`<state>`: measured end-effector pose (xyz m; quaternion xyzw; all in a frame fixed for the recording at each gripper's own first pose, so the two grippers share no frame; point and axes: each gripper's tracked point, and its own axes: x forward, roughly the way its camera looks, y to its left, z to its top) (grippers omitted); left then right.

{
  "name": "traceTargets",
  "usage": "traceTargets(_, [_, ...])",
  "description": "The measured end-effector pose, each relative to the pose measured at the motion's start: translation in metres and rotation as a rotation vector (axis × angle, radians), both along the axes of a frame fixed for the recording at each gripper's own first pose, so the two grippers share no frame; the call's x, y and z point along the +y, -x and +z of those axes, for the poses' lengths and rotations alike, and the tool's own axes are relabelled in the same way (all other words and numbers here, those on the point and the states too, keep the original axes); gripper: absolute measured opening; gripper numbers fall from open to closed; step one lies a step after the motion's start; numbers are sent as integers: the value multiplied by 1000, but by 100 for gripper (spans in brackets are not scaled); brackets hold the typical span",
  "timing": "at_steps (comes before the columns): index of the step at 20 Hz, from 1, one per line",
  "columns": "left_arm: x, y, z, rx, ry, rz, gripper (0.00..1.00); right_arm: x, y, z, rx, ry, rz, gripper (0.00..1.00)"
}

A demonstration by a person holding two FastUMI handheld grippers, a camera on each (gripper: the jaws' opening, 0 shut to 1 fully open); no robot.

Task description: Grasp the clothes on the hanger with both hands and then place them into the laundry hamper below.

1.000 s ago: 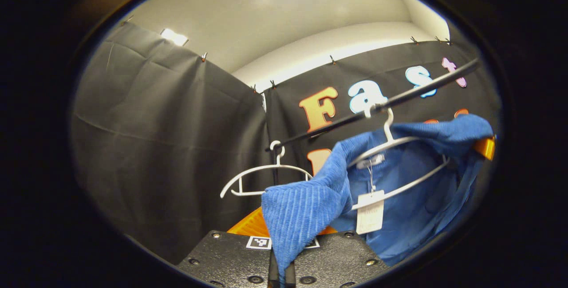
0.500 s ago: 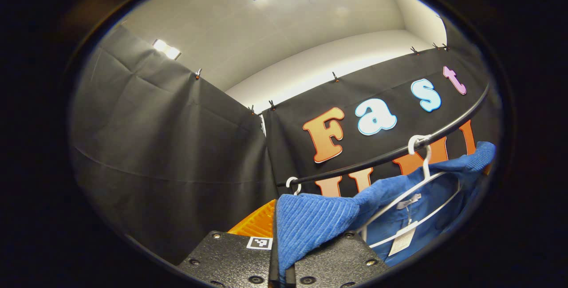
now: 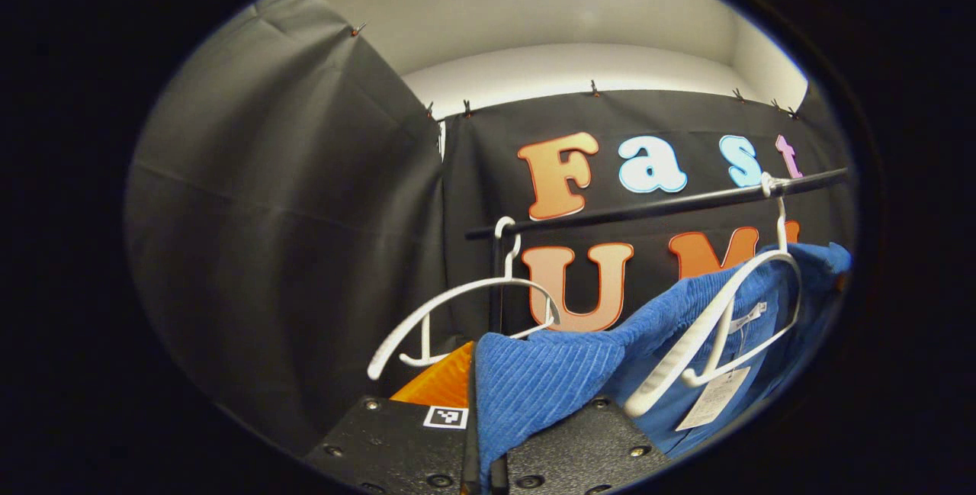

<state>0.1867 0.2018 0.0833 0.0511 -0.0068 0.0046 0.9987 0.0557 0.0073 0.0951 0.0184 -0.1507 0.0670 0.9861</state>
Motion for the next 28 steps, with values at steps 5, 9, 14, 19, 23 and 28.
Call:
traceTargets(5, [-4, 7, -57, 51, 55, 9, 6, 4, -2, 4, -7, 27, -12, 7])
traceTargets(9, [-14, 25, -73, 55, 19, 13, 6, -8, -3, 16, -36, 14, -62, 7])
traceTargets(14, [-37, 45, -68, 33, 49, -8, 6, -35, -8, 32, -90, -25, -128, 7])
traceTargets(19, [-67, 54, -73, 22, 66, -35, 6, -84, -18, 26, -82, -51, -254, 7])
traceTargets(23, [-98, 55, -97, 58, 67, -72, 6, -117, -25, 11, -41, -76, -325, 7])
traceTargets(28, [-130, 65, -147, 147, 59, -108, 6, -152, -26, -14, 13, -56, -407, 7])
